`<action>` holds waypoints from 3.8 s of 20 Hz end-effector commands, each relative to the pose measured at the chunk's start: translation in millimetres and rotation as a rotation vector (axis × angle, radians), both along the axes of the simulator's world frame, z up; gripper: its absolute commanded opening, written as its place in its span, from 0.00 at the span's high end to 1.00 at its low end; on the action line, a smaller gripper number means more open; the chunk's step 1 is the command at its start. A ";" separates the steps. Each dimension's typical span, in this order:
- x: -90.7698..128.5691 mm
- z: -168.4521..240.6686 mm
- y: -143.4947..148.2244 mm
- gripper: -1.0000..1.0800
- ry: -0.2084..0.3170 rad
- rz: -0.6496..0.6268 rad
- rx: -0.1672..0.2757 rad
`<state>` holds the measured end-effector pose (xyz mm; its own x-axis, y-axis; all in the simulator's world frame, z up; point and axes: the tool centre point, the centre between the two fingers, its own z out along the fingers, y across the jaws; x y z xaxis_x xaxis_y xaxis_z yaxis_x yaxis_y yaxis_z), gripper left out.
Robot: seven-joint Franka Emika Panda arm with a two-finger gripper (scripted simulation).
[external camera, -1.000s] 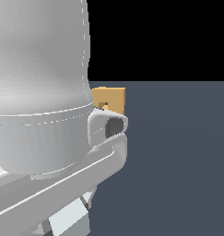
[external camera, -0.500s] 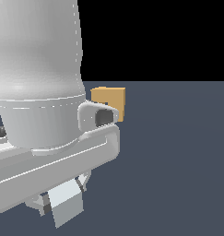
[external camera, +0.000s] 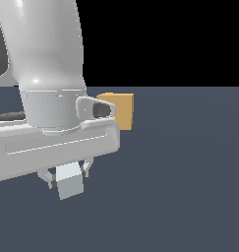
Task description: Insert the peg into the horizontal hole in a box.
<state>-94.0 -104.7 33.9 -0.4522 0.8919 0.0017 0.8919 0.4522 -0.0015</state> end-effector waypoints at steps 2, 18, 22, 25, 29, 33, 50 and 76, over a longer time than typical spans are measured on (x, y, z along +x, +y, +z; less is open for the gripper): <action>-4.0 4.4 21.4 1.00 -0.002 -0.062 0.000; -6.1 19.5 115.7 1.00 -0.002 -0.321 0.000; -2.4 23.3 138.8 1.00 -0.002 -0.384 -0.001; 1.5 26.1 156.1 1.00 -0.002 -0.432 -0.001; 8.3 29.9 178.5 1.00 -0.002 -0.496 -0.001; 15.4 33.0 196.8 1.00 -0.002 -0.549 -0.001; 30.6 37.8 223.9 1.00 -0.002 -0.633 -0.001; 44.5 39.0 306.3 1.00 -0.003 -0.633 0.001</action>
